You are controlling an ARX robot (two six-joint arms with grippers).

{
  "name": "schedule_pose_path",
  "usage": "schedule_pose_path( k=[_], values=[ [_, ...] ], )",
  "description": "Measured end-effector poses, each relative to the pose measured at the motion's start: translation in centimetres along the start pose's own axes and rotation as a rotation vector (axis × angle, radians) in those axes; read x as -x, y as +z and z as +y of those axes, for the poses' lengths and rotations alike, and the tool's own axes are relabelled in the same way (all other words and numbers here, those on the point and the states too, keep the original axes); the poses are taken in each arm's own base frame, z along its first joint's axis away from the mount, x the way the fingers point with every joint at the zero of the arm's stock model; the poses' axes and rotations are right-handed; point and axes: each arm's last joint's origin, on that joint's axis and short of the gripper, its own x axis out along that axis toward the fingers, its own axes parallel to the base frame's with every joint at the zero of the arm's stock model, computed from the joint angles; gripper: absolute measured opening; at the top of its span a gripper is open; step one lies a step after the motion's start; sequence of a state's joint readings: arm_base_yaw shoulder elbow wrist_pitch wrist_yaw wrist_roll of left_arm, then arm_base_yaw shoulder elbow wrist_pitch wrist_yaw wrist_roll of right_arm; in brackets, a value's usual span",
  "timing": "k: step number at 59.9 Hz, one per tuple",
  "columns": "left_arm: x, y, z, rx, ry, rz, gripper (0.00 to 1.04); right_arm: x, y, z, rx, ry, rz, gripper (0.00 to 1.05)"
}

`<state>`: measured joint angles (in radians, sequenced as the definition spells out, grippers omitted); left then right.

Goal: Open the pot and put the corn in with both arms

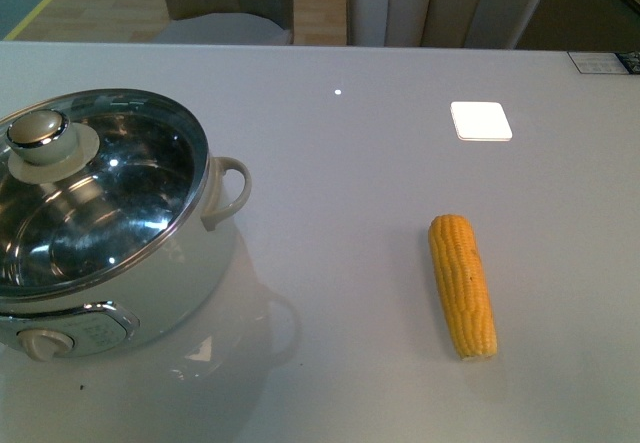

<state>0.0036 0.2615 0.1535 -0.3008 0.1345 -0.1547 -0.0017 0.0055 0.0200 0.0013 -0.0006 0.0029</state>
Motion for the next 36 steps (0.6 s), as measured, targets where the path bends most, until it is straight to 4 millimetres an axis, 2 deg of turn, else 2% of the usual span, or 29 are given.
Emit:
schedule_pose_path(
  k=[5,15,23,36],
  values=[
    [-1.1,0.5,-0.2,0.04,-0.005,0.08,0.98,0.0,0.0,0.0,0.0,0.0,0.0,0.96],
    [-3.3,3.1,-0.6,0.019,-0.021,0.054,0.98,0.0,0.0,0.0,0.0,-0.001,0.0,0.96],
    [-6.7,4.5,-0.6,-0.029,-0.01,0.031,0.98,0.0,0.0,0.0,0.0,0.0,0.0,0.96],
    [-12.7,4.7,-0.7,-0.098,0.007,0.0,0.98,0.0,0.0,0.0,0.0,0.0,0.0,0.96]
  ],
)
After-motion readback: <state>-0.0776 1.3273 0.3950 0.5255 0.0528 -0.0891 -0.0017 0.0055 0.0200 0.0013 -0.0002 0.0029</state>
